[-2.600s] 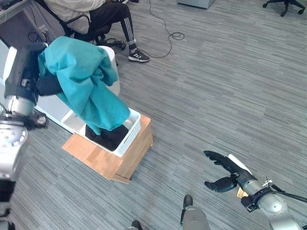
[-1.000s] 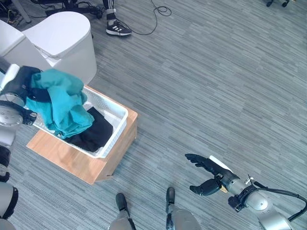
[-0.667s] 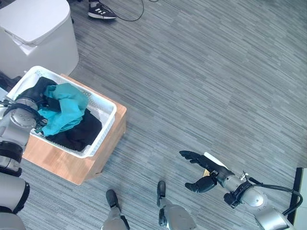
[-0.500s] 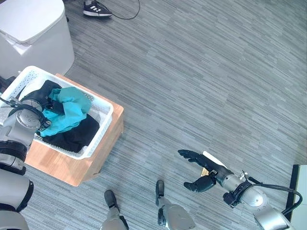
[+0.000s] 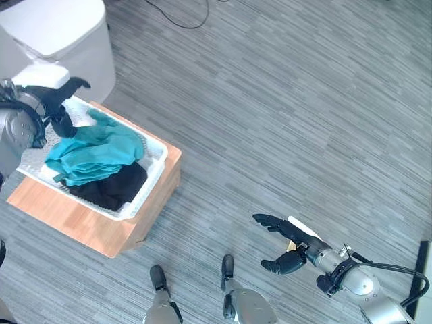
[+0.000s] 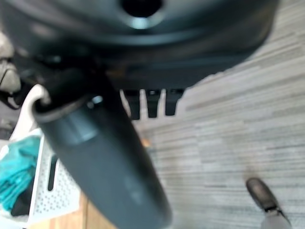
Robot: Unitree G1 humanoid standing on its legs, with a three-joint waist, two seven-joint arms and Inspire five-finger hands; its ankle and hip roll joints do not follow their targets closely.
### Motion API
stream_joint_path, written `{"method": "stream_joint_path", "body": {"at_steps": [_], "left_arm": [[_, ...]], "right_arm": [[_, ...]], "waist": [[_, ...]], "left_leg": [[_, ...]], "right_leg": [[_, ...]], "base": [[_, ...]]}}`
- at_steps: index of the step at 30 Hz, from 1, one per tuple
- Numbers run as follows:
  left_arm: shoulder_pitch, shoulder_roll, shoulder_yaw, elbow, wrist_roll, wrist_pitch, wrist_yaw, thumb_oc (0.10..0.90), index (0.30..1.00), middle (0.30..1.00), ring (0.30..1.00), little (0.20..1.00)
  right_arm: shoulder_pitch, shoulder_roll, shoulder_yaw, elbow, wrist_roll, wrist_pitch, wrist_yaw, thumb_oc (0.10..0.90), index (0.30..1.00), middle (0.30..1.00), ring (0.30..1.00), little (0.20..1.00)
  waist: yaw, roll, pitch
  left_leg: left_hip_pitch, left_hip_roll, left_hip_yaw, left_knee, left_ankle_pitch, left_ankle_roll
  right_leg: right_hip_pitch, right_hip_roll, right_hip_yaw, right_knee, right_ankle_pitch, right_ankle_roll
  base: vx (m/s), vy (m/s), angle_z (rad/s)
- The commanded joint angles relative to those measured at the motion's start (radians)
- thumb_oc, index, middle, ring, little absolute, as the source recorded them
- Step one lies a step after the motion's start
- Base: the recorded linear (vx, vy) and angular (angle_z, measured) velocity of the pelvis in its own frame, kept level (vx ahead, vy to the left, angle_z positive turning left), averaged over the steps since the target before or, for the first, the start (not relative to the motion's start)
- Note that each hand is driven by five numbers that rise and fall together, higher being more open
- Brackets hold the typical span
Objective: Pick up bed clothes into laundry basket.
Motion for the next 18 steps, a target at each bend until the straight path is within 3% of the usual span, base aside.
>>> {"method": "stream_joint_path", "body": {"at_steps": [1,7,10,13,14,15,16,17,18], "left_arm": [[-0.213,0.147,0.031,-0.093,0.021,0.031,0.067,0.8,0.9,0.9,0.9,0.9],[-0.242,0.304,0.106,-0.328,0.012,0.062,0.131,0.8,0.9,0.9,0.9,0.9],[-0.234,0.338,0.161,-0.399,-0.001,0.065,0.18,0.8,0.9,0.9,0.9,0.9],[-0.129,0.332,0.301,-0.501,-0.026,0.032,0.29,0.8,0.9,0.9,0.9,0.9],[0.135,0.221,0.551,-0.544,-0.153,-0.057,0.342,0.8,0.9,0.9,0.9,0.9],[0.202,0.21,0.618,-0.552,-0.147,-0.058,0.342,0.8,0.9,0.9,0.9,0.9],[0.501,0.056,0.832,-0.592,-0.33,-0.143,0.313,0.8,0.9,0.9,0.9,0.9],[0.628,0.037,0.958,-0.622,-0.325,-0.143,0.306,0.8,0.9,0.9,0.9,0.9],[0.822,-0.114,1.01,-0.648,-0.514,-0.183,0.216,0.8,0.9,0.9,0.9,0.9]], "right_arm": [[0.051,-0.027,-0.081,-0.067,-0.008,-0.035,0.022,0.8,0.9,0.9,0.9,0.9],[0.08,-0.005,-0.109,-0.053,-0.019,-0.007,0.052,0.8,0.9,0.9,0.9,0.9],[0.08,0.011,-0.113,-0.051,-0.018,-0.001,0.055,0.8,0.9,0.9,0.9,0.9],[0.071,0.067,-0.099,-0.052,0.004,-0.012,0.051,0.8,0.9,0.9,0.9,0.9],[0.067,0.113,-0.104,-0.048,0.016,-0.024,0.03,0.8,0.9,0.9,0.9,0.9],[0.071,0.1,-0.11,-0.047,0.016,-0.025,0.03,0.8,0.9,0.9,0.9,0.9],[0.069,0.078,-0.117,-0.056,0.019,-0.034,0.005,0.8,0.9,0.9,0.9,0.9],[0.066,0.044,-0.111,-0.057,0.019,-0.035,0.005,0.8,0.9,0.9,0.9,0.9],[0.062,0.025,-0.096,-0.079,0.009,-0.044,-0.001,0.8,0.9,0.9,0.9,0.9]], "waist": [[0.051,-0.009,-0.078],[0.106,-0.007,-0.097],[0.126,-0.013,-0.101],[0.175,-0.047,-0.1],[0.222,-0.048,-0.08],[0.221,-0.035,-0.081],[0.199,0.022,-0.063],[0.177,0.05,-0.068],[0.131,0.091,-0.074]], "left_leg": [[-0.018,-0.021,-0.043,0.008,-0.047,-0.003],[-0.009,-0.031,-0.069,0.008,-0.052,-0.002],[-0.006,-0.035,-0.079,0.009,-0.055,-0.001],[0.006,-0.043,-0.104,0.011,-0.058,0.008],[0.016,-0.052,-0.146,0.014,-0.056,0.018],[0.017,-0.053,-0.146,0.014,-0.056,0.019],[0.02,-0.067,-0.208,0.023,-0.054,0.023],[0.015,-0.064,-0.208,0.023,-0.047,0.023],[-0.007,-0.079,-0.283,0.048,-0.031,0.031]], "right_leg": [[0.018,-0.061,0.001,0.016,-0.017,0.123],[0.043,-0.064,-0.022,0.015,-0.028,0.119],[0.052,-0.065,-0.031,0.02,-0.034,0.118],[0.067,-0.08,-0.051,0.098,-0.07,0.113],[0.051,-0.102,-0.038,0.229,-0.115,0.112],[0.049,-0.104,-0.037,0.236,-0.119,0.112],[0.036,-0.083,0.072,0.315,-0.161,0.114],[0.029,-0.08,0.072,0.316,-0.155,0.112],[0.039,-0.03,0.213,0.379,-0.197,0.088]], "base": [[0.0,-0.028,0.08],[0.02,-0.025,0.09],[0.03,-0.016,0.17],[0.04,-0.004,0.16],[0.04,0.009,0.21],[0.07,-0.011,0.5],[0.01,-0.018,0.69],[-0.01,-0.042,1.06],[-0.03,-0.072,1.11]]}}
